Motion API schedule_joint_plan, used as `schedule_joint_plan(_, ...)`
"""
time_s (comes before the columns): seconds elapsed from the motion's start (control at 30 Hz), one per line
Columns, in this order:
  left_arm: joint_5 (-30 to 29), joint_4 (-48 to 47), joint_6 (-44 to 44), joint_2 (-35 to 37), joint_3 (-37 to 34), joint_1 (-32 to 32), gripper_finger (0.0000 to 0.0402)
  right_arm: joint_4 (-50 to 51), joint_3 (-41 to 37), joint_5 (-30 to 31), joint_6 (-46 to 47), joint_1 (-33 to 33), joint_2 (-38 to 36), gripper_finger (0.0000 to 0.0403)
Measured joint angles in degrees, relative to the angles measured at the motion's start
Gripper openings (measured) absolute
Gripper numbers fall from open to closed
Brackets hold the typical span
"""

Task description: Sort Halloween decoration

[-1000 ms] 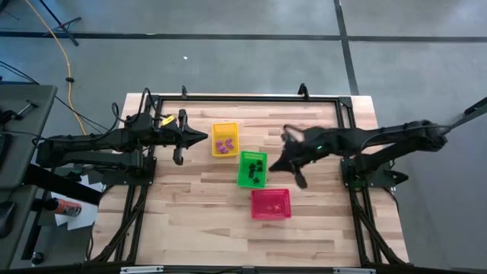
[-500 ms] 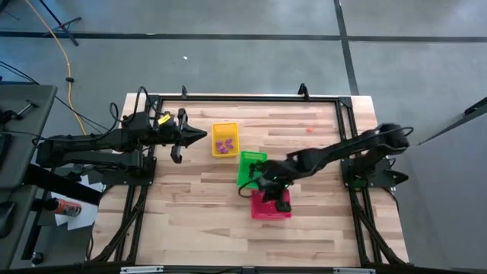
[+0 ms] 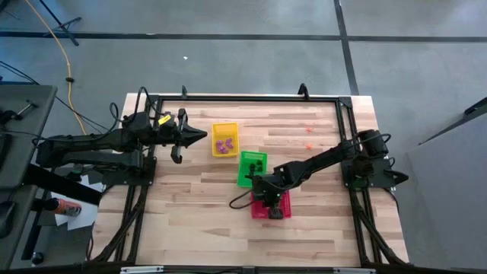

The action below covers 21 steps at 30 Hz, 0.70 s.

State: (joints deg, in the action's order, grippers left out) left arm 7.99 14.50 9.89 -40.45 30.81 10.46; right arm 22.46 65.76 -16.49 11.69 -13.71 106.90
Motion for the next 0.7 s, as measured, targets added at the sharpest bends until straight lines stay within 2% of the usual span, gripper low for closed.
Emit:
schedule_joint_plan(0.27,0.0,-0.1,0.0,0.0,0.0,0.0,0.0000,-0.6,0.0,-0.1,4.9,0.7,0.0,0.0000)
schedule_joint_plan(0.4,0.0,-0.2,0.0,0.0,0.0,0.0,0.0000,-0.5,0.0,-0.3,4.8,0.7,0.0,0.0015)
schedule_joint_plan(0.53,0.0,-0.2,0.0,0.0,0.0,0.0,0.0000,-0.5,0.0,0.1,5.0,0.5,0.0,0.0053)
schedule_joint_plan(0.7,0.0,-0.2,0.0,0.0,0.0,0.0,0.0000,-0.3,0.6,0.9,6.1,0.5,0.0,0.0123)
